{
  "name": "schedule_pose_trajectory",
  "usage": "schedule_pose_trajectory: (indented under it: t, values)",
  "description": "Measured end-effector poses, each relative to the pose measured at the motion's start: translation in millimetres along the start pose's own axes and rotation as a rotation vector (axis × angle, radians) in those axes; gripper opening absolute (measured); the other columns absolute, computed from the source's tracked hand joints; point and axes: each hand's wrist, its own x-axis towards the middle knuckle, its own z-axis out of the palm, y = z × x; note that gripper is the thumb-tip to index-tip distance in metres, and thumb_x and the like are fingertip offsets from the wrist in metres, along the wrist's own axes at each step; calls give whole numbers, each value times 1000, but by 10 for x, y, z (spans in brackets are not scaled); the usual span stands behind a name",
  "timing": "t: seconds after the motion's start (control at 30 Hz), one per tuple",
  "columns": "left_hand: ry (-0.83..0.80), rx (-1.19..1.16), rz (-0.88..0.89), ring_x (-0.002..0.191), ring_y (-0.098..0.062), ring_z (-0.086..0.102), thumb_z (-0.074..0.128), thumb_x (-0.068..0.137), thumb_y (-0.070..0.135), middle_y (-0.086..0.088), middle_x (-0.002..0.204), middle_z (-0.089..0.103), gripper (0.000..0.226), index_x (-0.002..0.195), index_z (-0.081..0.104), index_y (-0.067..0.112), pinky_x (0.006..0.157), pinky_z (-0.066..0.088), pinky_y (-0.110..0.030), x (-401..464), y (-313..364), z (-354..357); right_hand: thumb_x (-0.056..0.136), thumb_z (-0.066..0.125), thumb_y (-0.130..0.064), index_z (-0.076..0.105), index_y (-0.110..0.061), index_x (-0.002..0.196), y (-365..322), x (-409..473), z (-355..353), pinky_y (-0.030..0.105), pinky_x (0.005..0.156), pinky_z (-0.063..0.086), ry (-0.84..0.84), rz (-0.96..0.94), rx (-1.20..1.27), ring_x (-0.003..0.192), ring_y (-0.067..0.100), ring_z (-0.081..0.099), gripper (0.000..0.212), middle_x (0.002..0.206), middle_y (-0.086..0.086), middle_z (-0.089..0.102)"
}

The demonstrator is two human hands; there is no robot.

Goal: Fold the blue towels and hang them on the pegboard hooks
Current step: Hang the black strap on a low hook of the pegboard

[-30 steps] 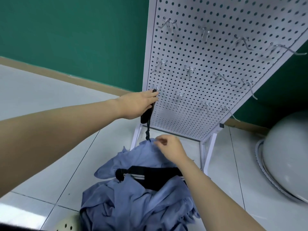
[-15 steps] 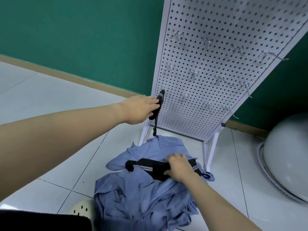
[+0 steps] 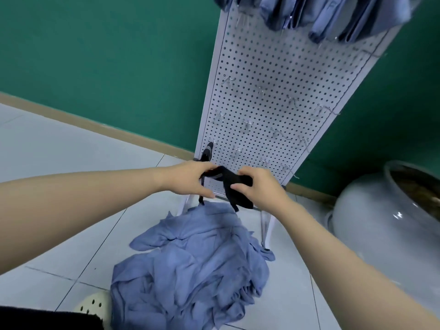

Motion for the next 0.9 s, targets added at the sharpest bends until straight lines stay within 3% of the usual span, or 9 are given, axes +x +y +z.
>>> schedule_pose_trajectory:
  t: [0.07, 0.13, 0.23, 0.37, 0.47, 0.57, 0.63, 0.73, 0.9]
  values:
    - [131, -94, -10, 94, -14, 62, 83, 86, 26, 13, 99, 66, 29, 105, 62, 30, 76, 45, -18, 6, 118, -21, 94, 73, -29, 66, -21, 90, -114, -57, -253, 35, 72, 48, 4, -46, -42, 81, 20, 61, 11, 79, -4, 67]
    - [213, -189, 2, 76, -12, 59, 76, 92, 20, 12, 80, 67, 24, 80, 61, 35, 66, 42, -18, 9, 247, -93, 94, 73, -31, 60, -30, 84, -202, -161, -469, 32, 66, 44, 26, -62, -65, 76, 14, 57, 16, 74, -11, 61]
    - [255, -265, 36, 67, -13, 58, 67, 98, 22, -5, 76, 71, 16, 82, 70, 26, 68, 49, -33, -36, 423, -251, 94, 72, -32, 50, -37, 77, -271, -366, -698, 28, 63, 42, 68, -41, -98, 72, 8, 54, 28, 72, -13, 57]
    - [160, -286, 56, 39, -17, 48, 65, 101, 29, 4, 54, 55, 12, 92, 72, 25, 40, 42, -32, -125, 626, -438, 94, 72, -31, 70, -19, 88, -167, -625, -864, 38, 73, 53, -25, 98, 21, 74, 16, 63, 14, 82, 5, 70]
    - [187, -325, 98, 61, -16, 53, 74, 94, 32, -6, 74, 69, 11, 89, 77, 22, 62, 46, -35, -138, 716, -493, 93, 75, -31, 69, -20, 74, -67, -777, -878, 27, 61, 45, -129, 153, 111, 57, 3, 51, 23, 63, -6, 64]
    - [211, -346, 70, 73, -15, 60, 77, 92, 30, -8, 85, 75, 12, 86, 78, 20, 73, 51, -37, -147, 791, -501, 95, 72, -32, 68, -26, 73, -79, -837, -835, 23, 66, 53, -170, 173, 136, 60, -3, 60, 23, 64, -18, 67]
    - [274, -370, 56, 70, -11, 60, 75, 93, 27, -4, 83, 76, 10, 86, 78, 20, 69, 47, -31, -160, 865, -502, 97, 68, -34, 66, -21, 76, -113, -814, -820, 32, 72, 55, -127, 149, 170, 64, 4, 62, 25, 68, -12, 67]
    - [384, -410, 43, 50, 6, 54, 70, 97, 18, -1, 83, 78, 11, 90, 77, 12, 54, 41, -11, -192, 1020, -506, 102, 62, -37, 60, -16, 73, -178, -764, -785, 31, 67, 49, -27, 171, 309, 61, 7, 58, 35, 66, -10, 62]
    - [407, -499, 56, 43, 7, 54, 67, 99, 20, 3, 96, 73, 11, 108, 72, 16, 43, 37, -6, -241, 1258, -507, 104, 58, -38, 68, -8, 88, -210, -677, -778, 48, 84, 58, 105, 214, 450, 76, 17, 68, 35, 84, 9, 75]
